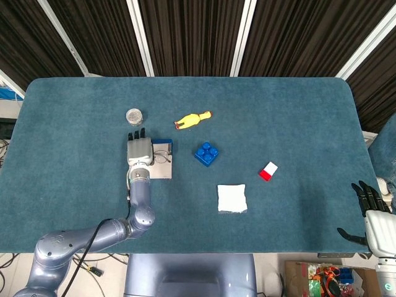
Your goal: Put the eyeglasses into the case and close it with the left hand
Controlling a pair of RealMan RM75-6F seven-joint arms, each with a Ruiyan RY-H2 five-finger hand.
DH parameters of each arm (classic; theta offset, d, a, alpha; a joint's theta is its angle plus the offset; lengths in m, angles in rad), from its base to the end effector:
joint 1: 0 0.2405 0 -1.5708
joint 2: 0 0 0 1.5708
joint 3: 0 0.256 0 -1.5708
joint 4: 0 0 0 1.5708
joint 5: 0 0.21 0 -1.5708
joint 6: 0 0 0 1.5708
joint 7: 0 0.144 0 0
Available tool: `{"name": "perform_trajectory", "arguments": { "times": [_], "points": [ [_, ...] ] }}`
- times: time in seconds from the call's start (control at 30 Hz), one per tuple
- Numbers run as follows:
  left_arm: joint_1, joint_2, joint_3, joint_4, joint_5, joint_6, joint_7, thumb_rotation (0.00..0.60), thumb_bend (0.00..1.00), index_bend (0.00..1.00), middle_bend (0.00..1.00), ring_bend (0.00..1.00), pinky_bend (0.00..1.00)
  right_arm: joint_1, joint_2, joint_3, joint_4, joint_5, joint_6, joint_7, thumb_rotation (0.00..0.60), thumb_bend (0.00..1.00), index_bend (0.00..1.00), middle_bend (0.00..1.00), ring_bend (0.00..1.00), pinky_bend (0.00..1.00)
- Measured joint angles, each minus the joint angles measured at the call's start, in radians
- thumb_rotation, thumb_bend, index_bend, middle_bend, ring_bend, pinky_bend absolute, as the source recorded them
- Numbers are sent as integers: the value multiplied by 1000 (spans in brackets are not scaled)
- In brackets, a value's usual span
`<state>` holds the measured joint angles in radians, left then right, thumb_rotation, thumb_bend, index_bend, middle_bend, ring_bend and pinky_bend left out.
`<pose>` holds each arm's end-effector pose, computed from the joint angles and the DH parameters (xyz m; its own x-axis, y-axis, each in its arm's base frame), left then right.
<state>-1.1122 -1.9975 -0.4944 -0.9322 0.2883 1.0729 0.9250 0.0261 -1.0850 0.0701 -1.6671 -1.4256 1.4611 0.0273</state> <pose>-0.0952 0.4268 -0.0804 0.4404 0.3068 0.8437 0.8525 0.1517 -0.5002 -0.3222 -0.1656 0.1683 0.3407 -0.0262 0.9398 -0.9329 0.1144 0.3414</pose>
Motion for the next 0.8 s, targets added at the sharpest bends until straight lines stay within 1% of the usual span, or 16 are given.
{"name": "perform_trajectory", "arguments": {
  "times": [0.23,0.37,0.43,0.67,0.8],
  "points": [
    [8,1,-2,-14,12,8,3,600,421,493,14,0,0,0,1,0,-2,4,-2,1,600,28,0,0,20,187],
    [12,3,-3,-16,6,6,17,600,389,434,11,0,0,0,2,1,-4,6,-4,2,600,29,0,0,20,187],
    [14,4,-4,-18,1,5,26,600,389,415,11,0,0,0,3,1,-6,8,-6,2,600,29,0,0,20,187],
    [17,9,-4,-39,6,7,36,600,389,402,11,0,0,1,4,2,-8,11,-8,2,600,29,0,0,20,187],
    [26,24,8,-95,48,32,24,600,389,402,11,0,0,2,5,2,-10,14,-12,5,600,29,0,0,20,187]
  ]
}}
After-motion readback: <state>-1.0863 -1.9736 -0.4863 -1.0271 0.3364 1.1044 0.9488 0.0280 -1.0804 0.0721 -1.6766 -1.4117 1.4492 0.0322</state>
